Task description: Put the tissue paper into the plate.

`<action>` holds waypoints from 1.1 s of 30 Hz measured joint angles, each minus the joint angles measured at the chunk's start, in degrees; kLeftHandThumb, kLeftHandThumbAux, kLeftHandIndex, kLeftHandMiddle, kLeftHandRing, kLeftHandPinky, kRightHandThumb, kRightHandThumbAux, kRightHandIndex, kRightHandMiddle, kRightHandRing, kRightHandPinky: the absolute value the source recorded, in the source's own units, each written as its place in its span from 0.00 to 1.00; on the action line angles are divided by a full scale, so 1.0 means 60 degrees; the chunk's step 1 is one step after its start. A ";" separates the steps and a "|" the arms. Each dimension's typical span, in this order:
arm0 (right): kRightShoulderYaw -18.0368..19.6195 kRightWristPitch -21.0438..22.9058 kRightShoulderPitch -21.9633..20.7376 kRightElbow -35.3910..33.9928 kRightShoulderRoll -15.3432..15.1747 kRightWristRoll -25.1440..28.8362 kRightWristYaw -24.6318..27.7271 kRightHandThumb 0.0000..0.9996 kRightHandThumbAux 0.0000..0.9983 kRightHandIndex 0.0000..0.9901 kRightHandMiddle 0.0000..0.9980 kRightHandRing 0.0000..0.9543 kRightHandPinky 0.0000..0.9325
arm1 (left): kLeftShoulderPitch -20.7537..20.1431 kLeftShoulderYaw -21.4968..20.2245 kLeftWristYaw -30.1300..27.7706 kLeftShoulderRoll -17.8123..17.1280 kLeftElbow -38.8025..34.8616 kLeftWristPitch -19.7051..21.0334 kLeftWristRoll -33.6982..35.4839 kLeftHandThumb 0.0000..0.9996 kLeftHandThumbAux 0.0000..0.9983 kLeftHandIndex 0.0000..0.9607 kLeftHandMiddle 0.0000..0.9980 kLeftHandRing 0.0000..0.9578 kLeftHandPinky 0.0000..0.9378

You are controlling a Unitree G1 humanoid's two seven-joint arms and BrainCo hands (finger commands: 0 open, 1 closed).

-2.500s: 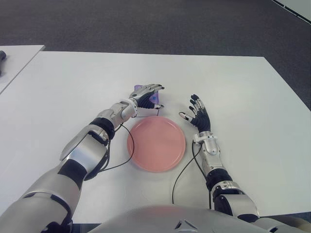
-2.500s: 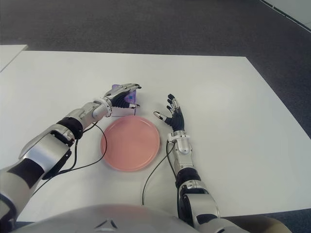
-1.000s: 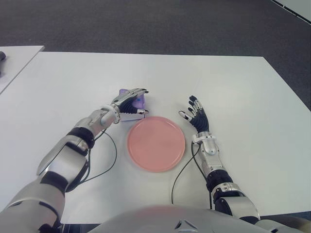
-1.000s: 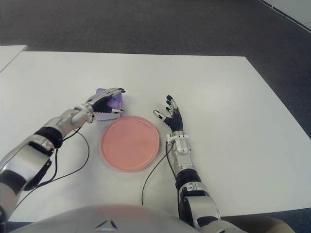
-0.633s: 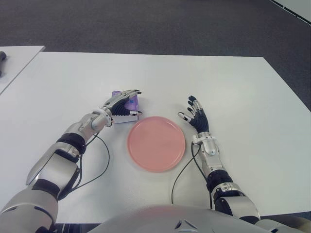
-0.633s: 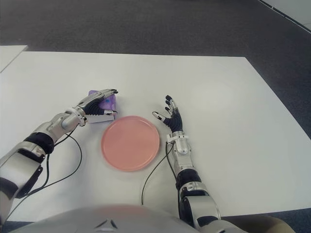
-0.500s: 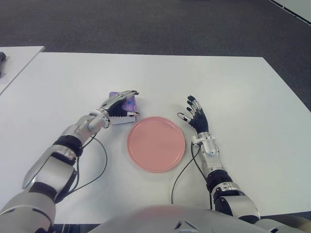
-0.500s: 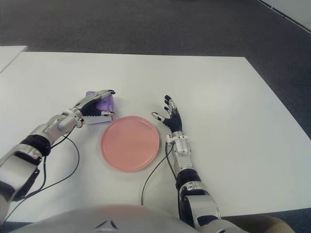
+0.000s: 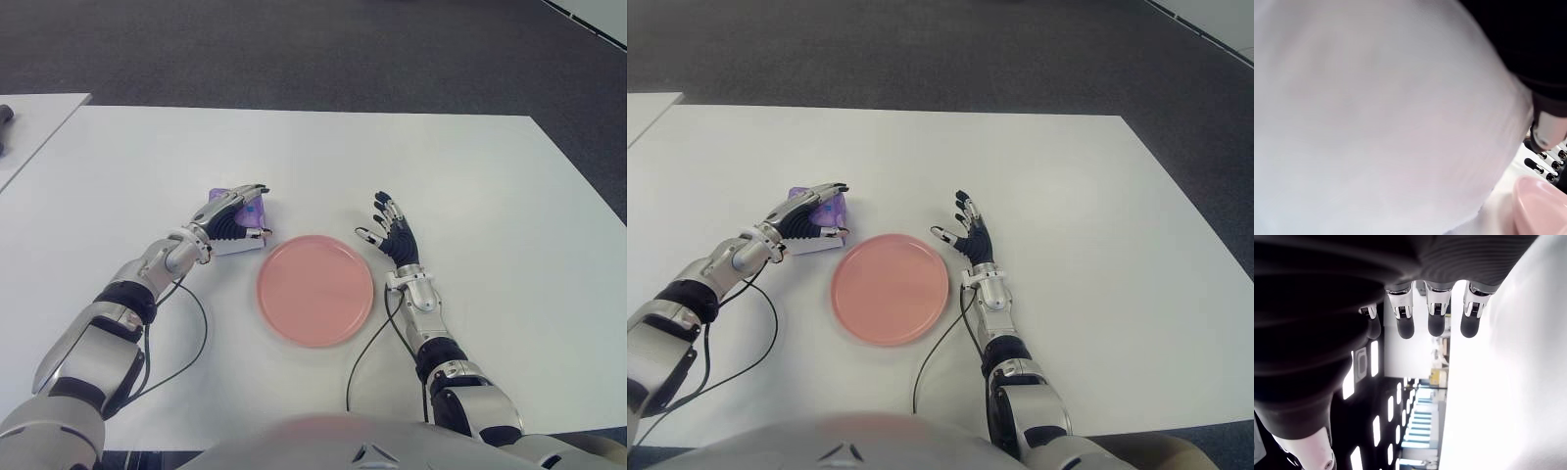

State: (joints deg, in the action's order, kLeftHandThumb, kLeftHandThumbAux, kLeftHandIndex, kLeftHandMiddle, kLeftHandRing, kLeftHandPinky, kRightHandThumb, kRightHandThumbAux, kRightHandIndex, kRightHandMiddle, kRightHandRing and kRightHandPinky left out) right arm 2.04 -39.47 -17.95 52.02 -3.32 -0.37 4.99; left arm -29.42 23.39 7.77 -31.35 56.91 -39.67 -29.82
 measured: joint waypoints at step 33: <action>0.0185 -0.0049 -0.0223 0.0288 -0.0013 0.0018 0.0095 0.05 0.80 0.00 0.00 0.00 0.00 | 0.1149 -0.2426 -0.2831 -0.1040 -0.4192 0.1469 0.2526 0.04 0.50 0.00 0.00 0.00 0.00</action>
State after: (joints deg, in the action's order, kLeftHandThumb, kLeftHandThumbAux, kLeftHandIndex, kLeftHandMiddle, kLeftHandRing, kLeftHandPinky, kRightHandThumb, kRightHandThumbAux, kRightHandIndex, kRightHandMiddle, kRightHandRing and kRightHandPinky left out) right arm 3.15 -39.76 -19.28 53.74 -3.40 -0.26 5.56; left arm -22.52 8.83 -9.22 -37.59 31.76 -30.86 -14.66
